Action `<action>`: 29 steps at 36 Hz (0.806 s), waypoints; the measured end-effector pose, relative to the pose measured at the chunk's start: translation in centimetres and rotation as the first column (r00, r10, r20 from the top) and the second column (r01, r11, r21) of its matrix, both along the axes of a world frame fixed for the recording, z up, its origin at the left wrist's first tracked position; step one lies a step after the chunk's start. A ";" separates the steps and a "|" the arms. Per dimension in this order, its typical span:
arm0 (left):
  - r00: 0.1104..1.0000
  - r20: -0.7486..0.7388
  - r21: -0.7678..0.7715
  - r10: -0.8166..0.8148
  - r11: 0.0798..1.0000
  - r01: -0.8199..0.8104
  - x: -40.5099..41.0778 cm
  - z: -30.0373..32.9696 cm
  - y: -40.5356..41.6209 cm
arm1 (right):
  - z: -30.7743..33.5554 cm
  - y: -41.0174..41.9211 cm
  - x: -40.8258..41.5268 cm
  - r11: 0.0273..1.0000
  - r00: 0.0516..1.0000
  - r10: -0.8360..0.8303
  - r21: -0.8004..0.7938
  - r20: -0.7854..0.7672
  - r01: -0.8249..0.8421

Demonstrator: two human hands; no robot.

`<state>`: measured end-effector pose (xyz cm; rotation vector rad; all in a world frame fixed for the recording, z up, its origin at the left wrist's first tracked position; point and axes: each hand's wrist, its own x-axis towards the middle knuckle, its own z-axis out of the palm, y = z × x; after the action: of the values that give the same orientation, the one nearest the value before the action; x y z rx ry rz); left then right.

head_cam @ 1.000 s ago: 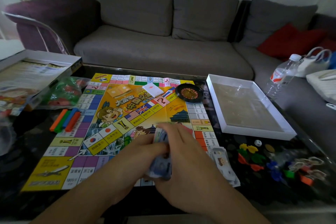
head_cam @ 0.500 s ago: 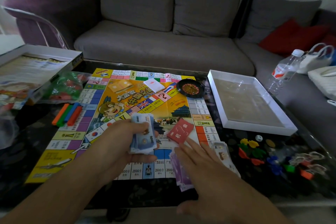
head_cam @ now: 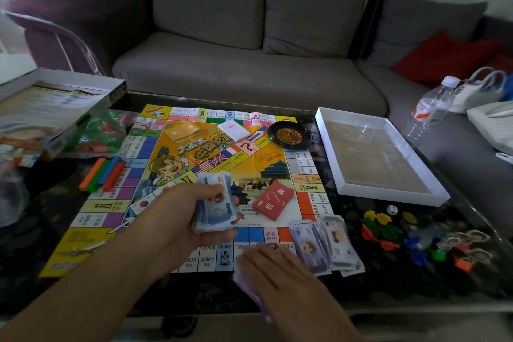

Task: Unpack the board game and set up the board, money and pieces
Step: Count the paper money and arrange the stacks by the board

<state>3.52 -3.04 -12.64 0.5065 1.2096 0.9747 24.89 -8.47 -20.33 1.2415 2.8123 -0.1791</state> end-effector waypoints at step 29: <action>0.961 0.265 0.071 -0.085 0.995 0.068 2.3 1.2 -1.7 | 5.1 2.7 -2.7 0.933 0.846 -0.294 0.057 -0.445 0.354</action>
<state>5.82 -4.77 -11.46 0.4498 0.9135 0.9818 22.21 -5.77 -15.27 1.9295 2.9774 -0.3171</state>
